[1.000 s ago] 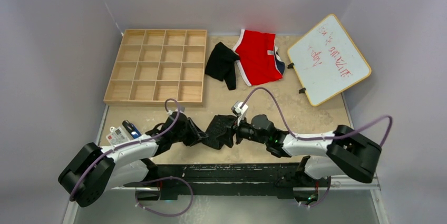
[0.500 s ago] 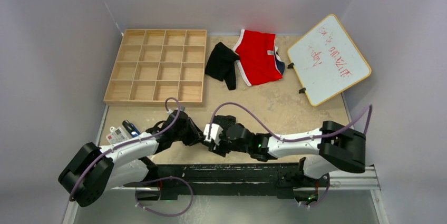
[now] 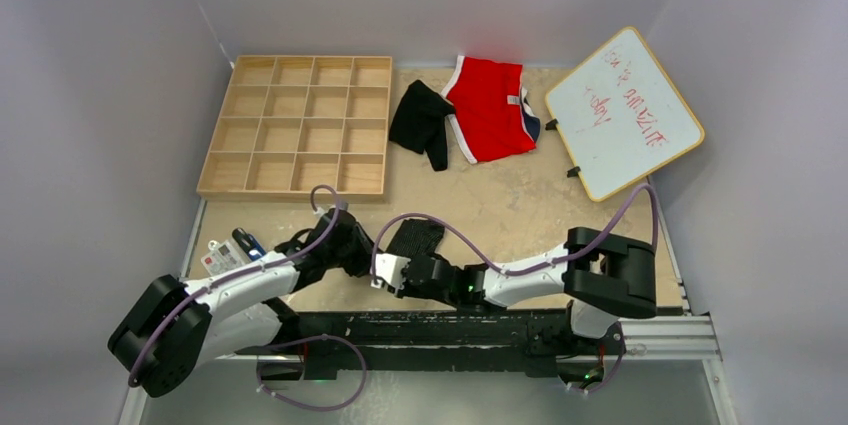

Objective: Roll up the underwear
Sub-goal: Roll the underwear to the center of the board.

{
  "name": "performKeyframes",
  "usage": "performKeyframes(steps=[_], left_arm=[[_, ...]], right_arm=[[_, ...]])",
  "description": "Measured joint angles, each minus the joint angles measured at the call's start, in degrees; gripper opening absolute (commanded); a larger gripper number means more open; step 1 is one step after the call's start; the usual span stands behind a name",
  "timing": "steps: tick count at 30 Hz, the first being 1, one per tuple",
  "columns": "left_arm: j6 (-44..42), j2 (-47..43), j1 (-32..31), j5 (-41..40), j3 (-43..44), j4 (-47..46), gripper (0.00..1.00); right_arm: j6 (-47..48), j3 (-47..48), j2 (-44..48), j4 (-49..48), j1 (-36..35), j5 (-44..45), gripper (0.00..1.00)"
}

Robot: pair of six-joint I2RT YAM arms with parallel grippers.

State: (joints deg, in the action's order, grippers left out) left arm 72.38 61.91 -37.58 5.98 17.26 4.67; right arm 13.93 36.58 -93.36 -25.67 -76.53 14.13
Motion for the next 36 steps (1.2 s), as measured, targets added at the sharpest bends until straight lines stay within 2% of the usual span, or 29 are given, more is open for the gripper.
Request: performKeyframes(steps=[3,6,9,11,18,24,30,36], left_arm=[[0.0,-0.9,0.0,-0.63,0.0,1.09,0.42],[0.15,-2.16,0.04,-1.18,0.0,2.64,0.58],[0.44,-4.79,0.31,-1.33,-0.02,4.04,0.69],[0.44,-6.75,0.9,-1.31,-0.5,4.68,0.73],[0.66,-14.51,1.86,0.24,-6.05,0.74,0.76],[0.96,-12.85,1.9,3.3,-7.91,-5.97,0.76],[0.92,-8.02,1.9,5.01,-8.07,-11.43,0.66],[1.11,-2.12,1.9,5.97,-8.02,-17.62,0.66]], right_arm=[[-1.55,0.24,-0.46,-0.59,-0.46,1.99,0.16],[-3.13,0.17,-0.61,-1.6,-0.55,2.34,0.12],[-4.57,-1.7,-0.28,-5.4,0.5,-0.28,0.11],[-6.49,-3.85,0.61,-8.72,2.69,-4.96,0.11],[-19.98,-11.98,0.35,-25.07,15.43,-27.39,0.13],[-33.59,-14.25,-8.79,-42.42,22.88,-41.35,0.14],[-45.57,-16.61,-16.96,-58.07,27.3,-47.76,0.16],[-52.72,-17.94,-21.55,-66.23,28.61,-49.64,0.21]])
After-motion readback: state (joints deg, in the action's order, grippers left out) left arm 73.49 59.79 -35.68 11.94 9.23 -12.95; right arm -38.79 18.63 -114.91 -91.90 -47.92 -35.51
